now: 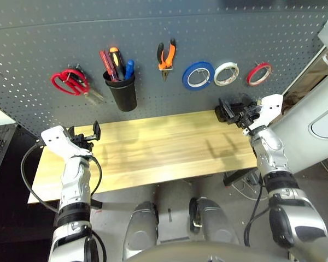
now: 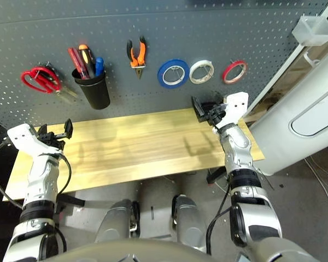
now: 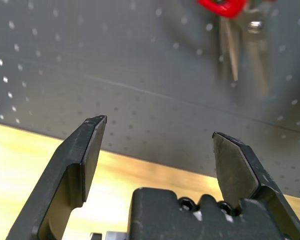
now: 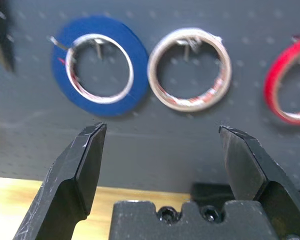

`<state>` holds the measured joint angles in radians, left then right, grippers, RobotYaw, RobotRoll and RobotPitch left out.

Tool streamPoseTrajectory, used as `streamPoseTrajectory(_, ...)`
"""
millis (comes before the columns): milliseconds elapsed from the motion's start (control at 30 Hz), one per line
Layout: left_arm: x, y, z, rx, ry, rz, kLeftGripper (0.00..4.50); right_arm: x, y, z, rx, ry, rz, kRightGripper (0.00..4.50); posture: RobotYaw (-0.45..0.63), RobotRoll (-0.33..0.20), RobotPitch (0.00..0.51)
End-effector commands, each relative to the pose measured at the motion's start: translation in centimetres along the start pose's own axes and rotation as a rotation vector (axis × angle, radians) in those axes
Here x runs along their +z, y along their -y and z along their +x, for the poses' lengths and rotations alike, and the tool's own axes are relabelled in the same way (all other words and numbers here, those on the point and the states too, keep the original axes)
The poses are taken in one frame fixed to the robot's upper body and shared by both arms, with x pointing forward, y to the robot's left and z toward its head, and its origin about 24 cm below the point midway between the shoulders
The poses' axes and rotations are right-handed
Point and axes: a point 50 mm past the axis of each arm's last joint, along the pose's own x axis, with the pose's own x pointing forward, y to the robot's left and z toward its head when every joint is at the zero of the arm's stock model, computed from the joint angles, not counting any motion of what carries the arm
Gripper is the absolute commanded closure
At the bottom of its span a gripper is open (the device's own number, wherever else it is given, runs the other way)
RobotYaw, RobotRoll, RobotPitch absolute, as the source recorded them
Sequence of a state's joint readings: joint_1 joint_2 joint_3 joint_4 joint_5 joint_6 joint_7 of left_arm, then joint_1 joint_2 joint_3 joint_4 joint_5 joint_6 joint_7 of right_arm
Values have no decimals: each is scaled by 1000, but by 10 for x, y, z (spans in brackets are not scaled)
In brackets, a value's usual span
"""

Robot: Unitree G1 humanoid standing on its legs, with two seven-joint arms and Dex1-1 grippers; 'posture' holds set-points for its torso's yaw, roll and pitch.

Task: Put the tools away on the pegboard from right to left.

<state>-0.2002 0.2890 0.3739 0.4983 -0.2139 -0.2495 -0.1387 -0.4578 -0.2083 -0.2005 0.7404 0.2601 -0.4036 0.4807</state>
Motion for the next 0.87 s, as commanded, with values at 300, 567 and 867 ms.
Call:
streamPoseTrajectory(300,-4,-11,-4,70,35,5,45,-15,9,-20,-75,-41,-36,0,-43,0,72)
streamPoseTrajectory(567,-10,-21,-18,96,27,23,45,-19,9,-14,-65,-73,-58,0,-22,0,67)
streamPoseTrajectory(867,-15,-22,-28,111,16,9,45,-16,10,-6,-54,-65,-71,0,-22,0,64)
